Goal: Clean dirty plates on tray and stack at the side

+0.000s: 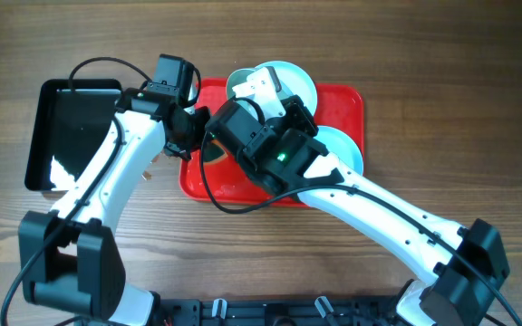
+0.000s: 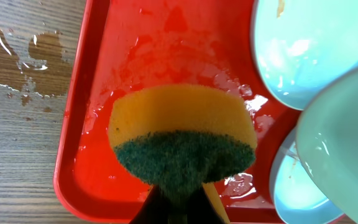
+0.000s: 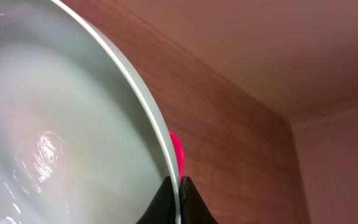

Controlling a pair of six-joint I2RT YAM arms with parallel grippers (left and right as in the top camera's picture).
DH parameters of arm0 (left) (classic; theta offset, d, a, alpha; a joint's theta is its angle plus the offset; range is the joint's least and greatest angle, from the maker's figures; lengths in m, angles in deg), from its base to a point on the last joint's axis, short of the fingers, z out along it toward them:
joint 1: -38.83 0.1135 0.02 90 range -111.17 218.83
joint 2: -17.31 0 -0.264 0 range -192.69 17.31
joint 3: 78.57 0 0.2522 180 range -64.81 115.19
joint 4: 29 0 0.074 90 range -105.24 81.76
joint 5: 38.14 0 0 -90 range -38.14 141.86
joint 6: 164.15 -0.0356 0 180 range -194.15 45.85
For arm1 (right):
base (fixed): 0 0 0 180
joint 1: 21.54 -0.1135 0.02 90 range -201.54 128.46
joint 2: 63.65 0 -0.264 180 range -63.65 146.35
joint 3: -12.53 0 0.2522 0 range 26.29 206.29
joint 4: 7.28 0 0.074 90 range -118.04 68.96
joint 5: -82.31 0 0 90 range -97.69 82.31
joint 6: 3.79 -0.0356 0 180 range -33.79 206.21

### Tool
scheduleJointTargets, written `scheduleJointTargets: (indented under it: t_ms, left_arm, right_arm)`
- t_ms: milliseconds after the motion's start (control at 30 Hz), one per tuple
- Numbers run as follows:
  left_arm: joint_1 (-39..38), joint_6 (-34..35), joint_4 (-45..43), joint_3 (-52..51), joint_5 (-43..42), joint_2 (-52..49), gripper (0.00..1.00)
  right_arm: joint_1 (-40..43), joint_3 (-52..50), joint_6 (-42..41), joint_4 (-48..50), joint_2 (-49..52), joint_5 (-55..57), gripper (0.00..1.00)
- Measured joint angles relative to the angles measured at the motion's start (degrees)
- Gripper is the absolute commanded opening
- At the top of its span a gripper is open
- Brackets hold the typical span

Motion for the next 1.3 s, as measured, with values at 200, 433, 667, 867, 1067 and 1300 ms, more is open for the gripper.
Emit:
scheduleJointTargets:
  t_ms: [200,433,667,867,1067,1300]
  left_arm:
    - [0.0,0.0,-0.1,0.0,0.0,-1.5,0.04]
    - [0.0,0.0,-0.2,0.0,0.0,-1.5,0.04]
    - [0.0,0.0,-0.2,0.0,0.0,-1.5,0.04]
    - [0.0,0.0,-0.2,0.0,0.0,-1.5,0.04]
    - [0.0,0.0,-0.4,0.0,0.0,-1.5,0.04]
    - [0.0,0.0,-0.4,0.0,0.0,-1.6,0.04]
  right_arm:
    - [0.0,0.0,0.0,-0.1,0.0,-1.8,0.04]
    - [0.0,0.0,0.2,-0.2,0.0,-2.0,0.04]
    - [0.0,0.0,-2.8,-1.9,0.0,-2.8,0.04]
    - [0.0,0.0,-6.7,-3.2,0.0,-4.6,0.04]
    - [0.0,0.0,-12.3,-4.6,0.0,-4.8,0.04]
    - [-0.1,0.0,-19.4,-9.7,0.0,7.5,0.04]
